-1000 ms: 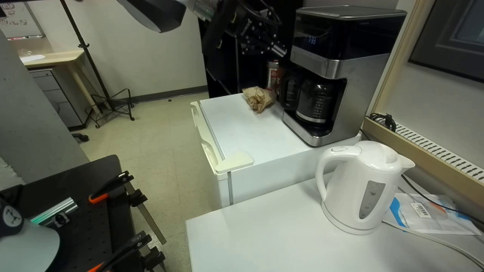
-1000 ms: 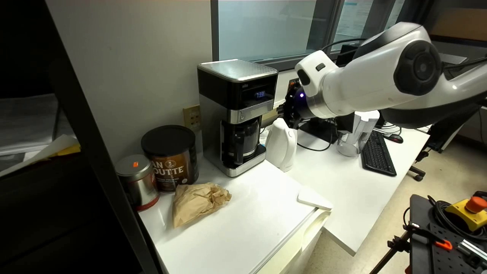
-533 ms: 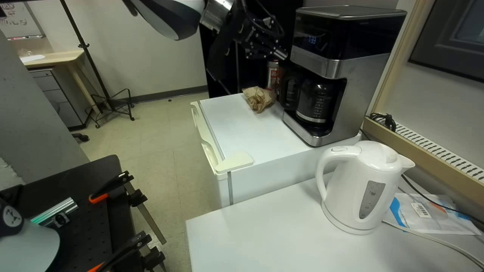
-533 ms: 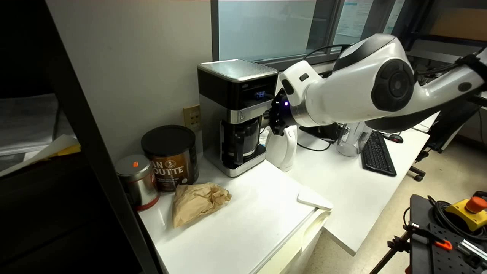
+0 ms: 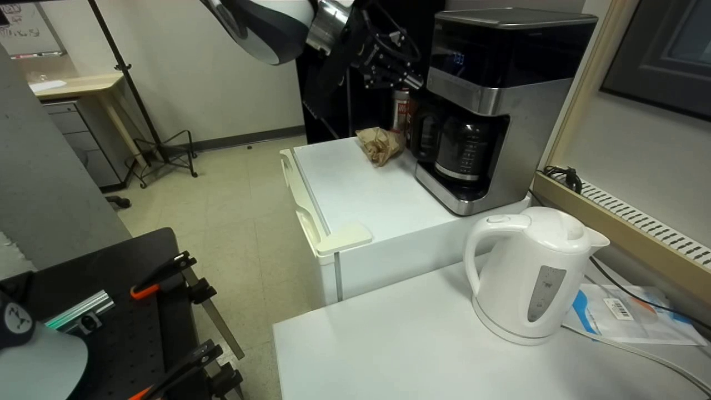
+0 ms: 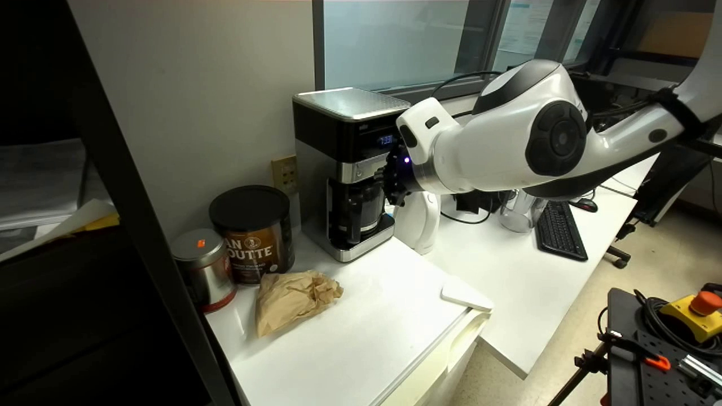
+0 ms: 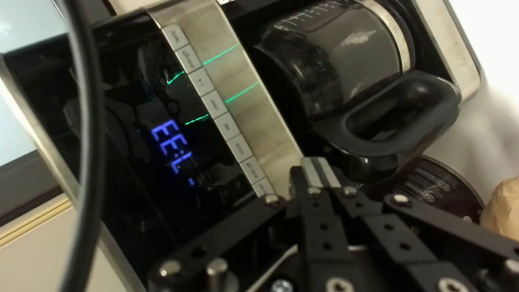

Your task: Press the round button on the far left of the coffee making machine

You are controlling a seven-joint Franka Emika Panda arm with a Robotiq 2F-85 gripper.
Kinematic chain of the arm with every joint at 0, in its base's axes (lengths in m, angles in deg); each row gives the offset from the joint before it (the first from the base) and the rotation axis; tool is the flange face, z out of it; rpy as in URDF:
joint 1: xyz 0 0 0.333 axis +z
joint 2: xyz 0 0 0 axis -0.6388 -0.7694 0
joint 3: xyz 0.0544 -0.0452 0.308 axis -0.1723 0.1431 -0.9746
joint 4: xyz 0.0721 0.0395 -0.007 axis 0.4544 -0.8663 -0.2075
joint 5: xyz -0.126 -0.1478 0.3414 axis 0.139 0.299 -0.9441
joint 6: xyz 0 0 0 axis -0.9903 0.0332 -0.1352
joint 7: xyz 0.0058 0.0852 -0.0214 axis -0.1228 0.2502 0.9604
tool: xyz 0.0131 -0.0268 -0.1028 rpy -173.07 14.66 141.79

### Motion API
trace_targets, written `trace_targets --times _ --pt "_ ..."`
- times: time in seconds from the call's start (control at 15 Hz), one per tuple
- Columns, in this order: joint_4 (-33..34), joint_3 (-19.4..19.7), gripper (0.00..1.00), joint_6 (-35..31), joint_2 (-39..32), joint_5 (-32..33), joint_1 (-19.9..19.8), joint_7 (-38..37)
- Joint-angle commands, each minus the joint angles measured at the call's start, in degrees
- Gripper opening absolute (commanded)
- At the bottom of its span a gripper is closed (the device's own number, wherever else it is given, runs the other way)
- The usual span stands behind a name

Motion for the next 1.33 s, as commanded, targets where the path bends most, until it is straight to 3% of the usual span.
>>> trace_targets --times 0.0,1.27 --pt "3.56 -0.07 0.00 -1.02 -2.84 2.41 0.08 -1.94" --pt "8.31 -0.07 0.00 -1.10 -6.85 5.15 -0.08 -3.77"
